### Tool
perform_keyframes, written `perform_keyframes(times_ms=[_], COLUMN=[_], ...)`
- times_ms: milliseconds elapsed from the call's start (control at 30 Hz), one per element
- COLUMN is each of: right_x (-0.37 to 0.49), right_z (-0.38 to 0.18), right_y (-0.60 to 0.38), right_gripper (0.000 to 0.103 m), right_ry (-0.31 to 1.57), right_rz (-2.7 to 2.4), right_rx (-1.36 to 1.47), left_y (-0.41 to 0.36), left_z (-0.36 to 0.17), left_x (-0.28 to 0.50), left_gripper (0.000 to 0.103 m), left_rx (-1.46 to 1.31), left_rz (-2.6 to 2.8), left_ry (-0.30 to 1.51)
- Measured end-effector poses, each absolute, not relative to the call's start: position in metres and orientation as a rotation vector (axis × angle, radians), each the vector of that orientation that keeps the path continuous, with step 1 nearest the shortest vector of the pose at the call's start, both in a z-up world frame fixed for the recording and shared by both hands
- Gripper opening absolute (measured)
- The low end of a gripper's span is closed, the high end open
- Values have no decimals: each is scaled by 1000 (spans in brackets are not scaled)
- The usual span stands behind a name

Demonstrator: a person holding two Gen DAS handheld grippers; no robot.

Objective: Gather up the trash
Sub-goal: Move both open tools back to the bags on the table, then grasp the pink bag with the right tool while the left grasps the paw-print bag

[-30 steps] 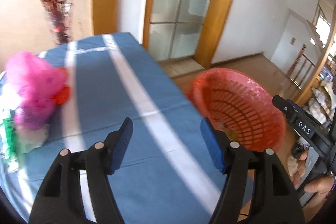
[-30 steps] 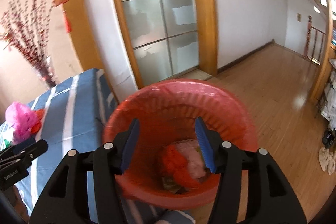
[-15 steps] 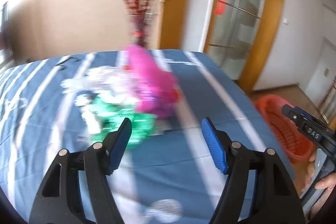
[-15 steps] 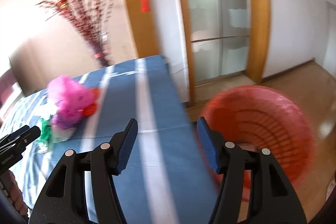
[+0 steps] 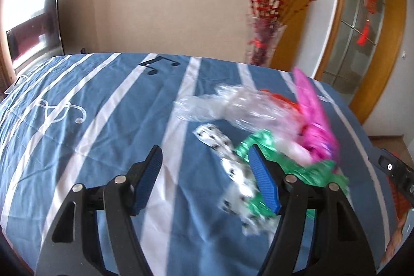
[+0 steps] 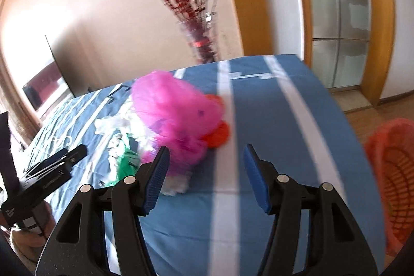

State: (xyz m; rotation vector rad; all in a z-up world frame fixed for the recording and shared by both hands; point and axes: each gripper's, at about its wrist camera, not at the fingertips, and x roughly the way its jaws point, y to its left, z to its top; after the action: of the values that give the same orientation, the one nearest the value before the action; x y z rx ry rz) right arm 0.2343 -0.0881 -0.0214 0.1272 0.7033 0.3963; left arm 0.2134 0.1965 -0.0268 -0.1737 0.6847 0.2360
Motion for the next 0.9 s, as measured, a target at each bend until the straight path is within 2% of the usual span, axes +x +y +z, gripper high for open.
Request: perform_keyframes(times_ms=[333, 400, 467, 500, 533, 800, 900], right_x=[263, 266, 265, 265, 265, 249, 245], right_z=[-41, -48, -52, -53, -53, -43, -40], right_y=[-34, -34, -37, -40, -45, -96, -113], right_gripper=[58, 50, 35, 33, 25, 22, 22], right_ry=[775, 797, 805, 807, 809, 758, 742], right_rz=[403, 390, 379, 374, 372, 297, 269], right_rx=[43, 35, 28, 28, 35, 89, 99], left_y=[208, 206, 203, 201, 198, 182, 181], left_z=[-38, -40, -41, -41, -42, -44, -49], left_x=[227, 227, 227, 227, 226, 225, 226], left_gripper=[68, 68, 68, 68, 68, 67, 61], left_rx=[-202, -205, -207, -209, -211, -199, -202], left_rz=[207, 196, 180, 169, 161, 129, 133], left_ry=[709, 710, 714, 718, 721, 738, 765])
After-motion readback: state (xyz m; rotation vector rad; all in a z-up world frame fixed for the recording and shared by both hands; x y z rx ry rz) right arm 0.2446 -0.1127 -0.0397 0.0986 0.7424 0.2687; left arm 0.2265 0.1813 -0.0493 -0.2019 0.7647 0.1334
